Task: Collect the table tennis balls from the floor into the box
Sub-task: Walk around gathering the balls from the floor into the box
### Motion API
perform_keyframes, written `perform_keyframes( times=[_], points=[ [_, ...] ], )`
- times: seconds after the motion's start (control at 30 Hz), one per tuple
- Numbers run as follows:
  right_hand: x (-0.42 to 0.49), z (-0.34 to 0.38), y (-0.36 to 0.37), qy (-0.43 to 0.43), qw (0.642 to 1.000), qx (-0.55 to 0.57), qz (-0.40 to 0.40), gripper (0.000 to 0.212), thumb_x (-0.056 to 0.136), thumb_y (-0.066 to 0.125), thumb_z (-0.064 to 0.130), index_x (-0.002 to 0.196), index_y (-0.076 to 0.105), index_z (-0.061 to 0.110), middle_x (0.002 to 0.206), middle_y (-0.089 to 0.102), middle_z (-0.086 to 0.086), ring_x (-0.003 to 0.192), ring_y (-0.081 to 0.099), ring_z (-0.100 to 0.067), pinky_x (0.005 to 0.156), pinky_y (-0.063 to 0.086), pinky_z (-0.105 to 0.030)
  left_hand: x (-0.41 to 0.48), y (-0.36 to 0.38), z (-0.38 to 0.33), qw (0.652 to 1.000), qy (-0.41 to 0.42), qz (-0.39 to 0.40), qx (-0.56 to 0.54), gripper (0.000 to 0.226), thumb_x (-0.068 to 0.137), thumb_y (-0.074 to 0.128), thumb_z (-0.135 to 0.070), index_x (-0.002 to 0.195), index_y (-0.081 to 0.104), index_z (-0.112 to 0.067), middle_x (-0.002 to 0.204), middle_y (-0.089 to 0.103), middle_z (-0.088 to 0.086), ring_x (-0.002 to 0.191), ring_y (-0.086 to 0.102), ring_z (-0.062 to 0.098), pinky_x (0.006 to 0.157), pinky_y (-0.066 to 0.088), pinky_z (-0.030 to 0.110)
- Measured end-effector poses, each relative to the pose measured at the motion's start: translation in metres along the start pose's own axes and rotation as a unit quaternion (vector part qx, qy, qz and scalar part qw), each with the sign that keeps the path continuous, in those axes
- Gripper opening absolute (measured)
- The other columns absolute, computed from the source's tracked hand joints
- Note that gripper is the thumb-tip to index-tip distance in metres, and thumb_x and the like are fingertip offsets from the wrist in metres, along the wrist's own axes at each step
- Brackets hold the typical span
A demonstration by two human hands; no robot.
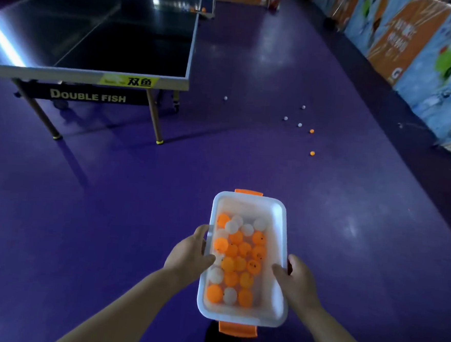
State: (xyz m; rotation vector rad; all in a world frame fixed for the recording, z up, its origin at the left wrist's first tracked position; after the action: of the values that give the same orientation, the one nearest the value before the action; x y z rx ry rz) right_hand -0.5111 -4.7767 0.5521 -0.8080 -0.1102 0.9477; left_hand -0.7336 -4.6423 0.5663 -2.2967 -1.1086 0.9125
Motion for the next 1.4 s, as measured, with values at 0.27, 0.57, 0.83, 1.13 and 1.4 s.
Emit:
perform_keyframes(
  times=[0.27,0.57,0.83,1.13,1.4],
  points=[
    [0.191,0.061,-0.013,-0.028,0.999,-0.021,0.038,0.034,0.081,0.063,0.020,0.062,0.035,0.016,0.058,0.043,0.001,0.053,0.038,-0.014,0.050,0.029,-0.031,0.154,-0.046,-0.051,0.998,-0.045,-0.030,-0.009,0.063,0.084,0.061,-0.025,0.139,0.030,-0.031,0.084,0.063,-0.007,0.070,0.063,0.013,0.061,0.057,0.030],
    [0.364,0.102,-0.023,-0.017,0.999,0.016,0.040,0.033,0.081,0.062,0.018,0.063,0.035,0.015,0.058,0.040,0.002,0.054,0.035,-0.012,0.050,0.029,-0.027,0.332,-0.083,-0.102,0.999,-0.032,-0.024,0.016,0.061,0.084,0.062,-0.028,0.137,0.032,-0.031,0.087,0.063,-0.006,0.074,0.064,0.013,0.066,0.059,0.033],
    [0.532,0.127,-0.071,0.054,0.998,0.012,-0.024,0.027,0.081,0.060,0.021,0.065,0.040,0.013,0.061,0.042,0.001,0.056,0.036,-0.012,0.051,0.032,-0.027,0.526,-0.107,-0.194,0.999,0.034,0.016,0.028,0.061,0.084,0.060,-0.026,0.138,0.032,-0.030,0.084,0.060,-0.009,0.070,0.061,0.010,0.056,0.052,0.024],
    [0.663,0.095,-0.146,0.168,0.979,0.025,-0.109,0.016,0.084,0.057,0.022,0.075,0.054,0.008,0.067,0.054,-0.001,0.059,0.047,-0.014,0.052,0.036,-0.028,0.697,-0.065,-0.307,0.990,0.095,0.097,0.049,0.063,0.085,0.059,-0.031,0.140,0.030,-0.034,0.082,0.057,-0.015,0.073,0.060,0.007,0.058,0.050,0.022],
    [0.834,0.082,-0.212,0.165,0.981,0.033,-0.099,0.017,0.084,0.058,0.021,0.076,0.055,0.007,0.070,0.058,-0.003,0.061,0.049,-0.014,0.052,0.038,-0.028,0.844,-0.036,-0.393,0.991,0.082,0.100,0.046,0.065,0.085,0.058,-0.030,0.142,0.027,-0.032,0.084,0.058,-0.013,0.076,0.061,0.007,0.066,0.055,0.031]
  ],
)
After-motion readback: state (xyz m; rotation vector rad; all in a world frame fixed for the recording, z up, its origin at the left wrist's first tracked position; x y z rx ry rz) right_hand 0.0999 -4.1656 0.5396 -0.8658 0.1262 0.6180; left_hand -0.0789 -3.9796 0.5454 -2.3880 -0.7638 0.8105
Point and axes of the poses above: each hand's wrist, its own x-axis towards the middle knuckle, its own y-axis out of the palm, z = x × y, the point moved 10 cm from there along x, towards the middle knuckle
